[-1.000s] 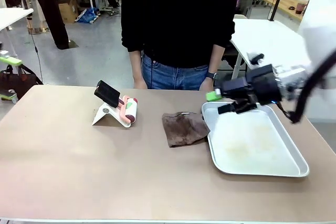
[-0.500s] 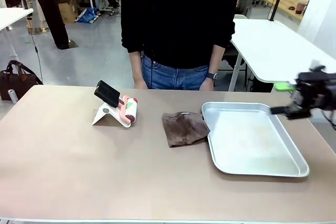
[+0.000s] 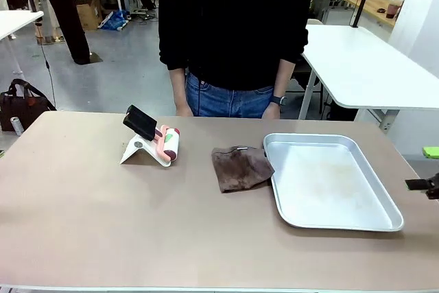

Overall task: Clean the surface of the table.
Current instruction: Return the Lint Roller and towel to their original positions.

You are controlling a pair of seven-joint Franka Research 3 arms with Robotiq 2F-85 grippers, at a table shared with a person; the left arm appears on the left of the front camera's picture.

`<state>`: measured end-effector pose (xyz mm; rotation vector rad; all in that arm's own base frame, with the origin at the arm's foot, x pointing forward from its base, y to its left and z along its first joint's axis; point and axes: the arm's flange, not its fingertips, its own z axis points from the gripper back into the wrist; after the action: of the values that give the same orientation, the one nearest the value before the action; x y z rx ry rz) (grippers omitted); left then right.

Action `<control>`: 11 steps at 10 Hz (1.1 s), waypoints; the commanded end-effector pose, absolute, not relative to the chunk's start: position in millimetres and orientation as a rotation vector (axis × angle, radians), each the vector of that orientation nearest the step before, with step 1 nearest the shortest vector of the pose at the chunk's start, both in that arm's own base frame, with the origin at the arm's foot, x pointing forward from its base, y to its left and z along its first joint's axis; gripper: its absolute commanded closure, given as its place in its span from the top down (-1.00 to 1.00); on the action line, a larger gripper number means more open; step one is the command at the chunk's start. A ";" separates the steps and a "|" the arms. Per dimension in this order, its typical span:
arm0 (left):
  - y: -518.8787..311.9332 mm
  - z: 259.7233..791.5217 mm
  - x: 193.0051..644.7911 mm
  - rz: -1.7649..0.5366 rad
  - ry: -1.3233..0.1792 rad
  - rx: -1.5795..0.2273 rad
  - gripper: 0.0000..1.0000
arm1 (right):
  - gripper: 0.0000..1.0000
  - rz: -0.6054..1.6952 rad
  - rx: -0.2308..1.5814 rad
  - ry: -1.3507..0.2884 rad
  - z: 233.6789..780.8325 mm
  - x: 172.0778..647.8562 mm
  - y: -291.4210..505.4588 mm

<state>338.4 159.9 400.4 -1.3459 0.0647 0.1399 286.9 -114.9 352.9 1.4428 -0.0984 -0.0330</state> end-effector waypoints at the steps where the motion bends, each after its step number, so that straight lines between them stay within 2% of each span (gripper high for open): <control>1: 167.4 401.1 345.0 0.140 0.059 -1.370 1.00 | 1.00 -0.021 1.471 -0.110 343.7 283.8 -107.3; 2: 167.3 400.1 349.4 0.191 0.073 -1.348 1.00 | 1.00 -0.033 1.443 -0.098 352.9 286.9 -114.9; 11: 162.9 398.3 342.8 0.147 0.067 -1.347 1.00 | 1.00 -0.033 1.443 -0.098 352.9 286.9 -114.9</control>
<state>346.2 164.3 396.2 -1.3414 0.0741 0.1539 287.3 -114.6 348.0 1.4493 -0.0967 -0.0315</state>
